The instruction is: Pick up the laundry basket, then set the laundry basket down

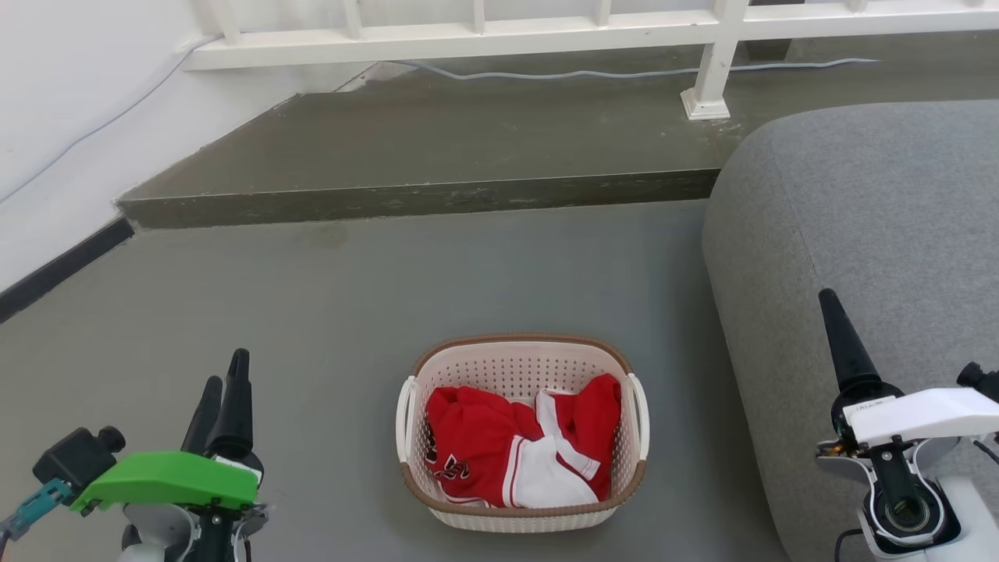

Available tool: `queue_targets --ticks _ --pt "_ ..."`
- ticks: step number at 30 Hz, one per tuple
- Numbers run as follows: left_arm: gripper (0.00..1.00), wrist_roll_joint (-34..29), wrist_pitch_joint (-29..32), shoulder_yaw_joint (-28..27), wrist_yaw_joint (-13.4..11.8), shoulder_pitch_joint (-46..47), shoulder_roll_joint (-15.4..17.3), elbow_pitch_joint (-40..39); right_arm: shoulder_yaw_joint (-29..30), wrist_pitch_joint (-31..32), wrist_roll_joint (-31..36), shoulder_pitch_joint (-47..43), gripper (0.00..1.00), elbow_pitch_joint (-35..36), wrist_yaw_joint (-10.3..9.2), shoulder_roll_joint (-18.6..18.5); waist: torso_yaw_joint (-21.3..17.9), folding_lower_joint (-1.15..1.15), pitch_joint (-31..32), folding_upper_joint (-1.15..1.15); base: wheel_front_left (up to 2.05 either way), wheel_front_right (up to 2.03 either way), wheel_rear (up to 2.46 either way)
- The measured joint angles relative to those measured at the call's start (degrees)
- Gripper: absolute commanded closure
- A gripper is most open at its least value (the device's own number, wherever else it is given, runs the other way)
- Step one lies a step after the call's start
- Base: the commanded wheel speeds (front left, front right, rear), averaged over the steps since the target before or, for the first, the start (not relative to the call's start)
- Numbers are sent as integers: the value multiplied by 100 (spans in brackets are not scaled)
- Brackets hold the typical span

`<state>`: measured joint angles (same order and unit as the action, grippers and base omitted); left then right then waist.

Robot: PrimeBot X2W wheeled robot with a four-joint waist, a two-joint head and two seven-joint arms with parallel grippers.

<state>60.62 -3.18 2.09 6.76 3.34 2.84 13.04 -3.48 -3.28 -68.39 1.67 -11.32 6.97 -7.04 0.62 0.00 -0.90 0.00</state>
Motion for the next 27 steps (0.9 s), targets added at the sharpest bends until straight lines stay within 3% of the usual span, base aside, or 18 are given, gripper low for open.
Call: queue_targets --ticks 10,27 --pt "0 -1090 -193 188 -126 1 -3 -91 60 -181 1191 12 0 115 -1 -22 0 0 -19 0 0 0 0" --pt "0 -2405 -500 377 -249 20 -23 -278 -149 -494 2590 12 0 201 -49 29 17 0 -53 0 0 0 0"
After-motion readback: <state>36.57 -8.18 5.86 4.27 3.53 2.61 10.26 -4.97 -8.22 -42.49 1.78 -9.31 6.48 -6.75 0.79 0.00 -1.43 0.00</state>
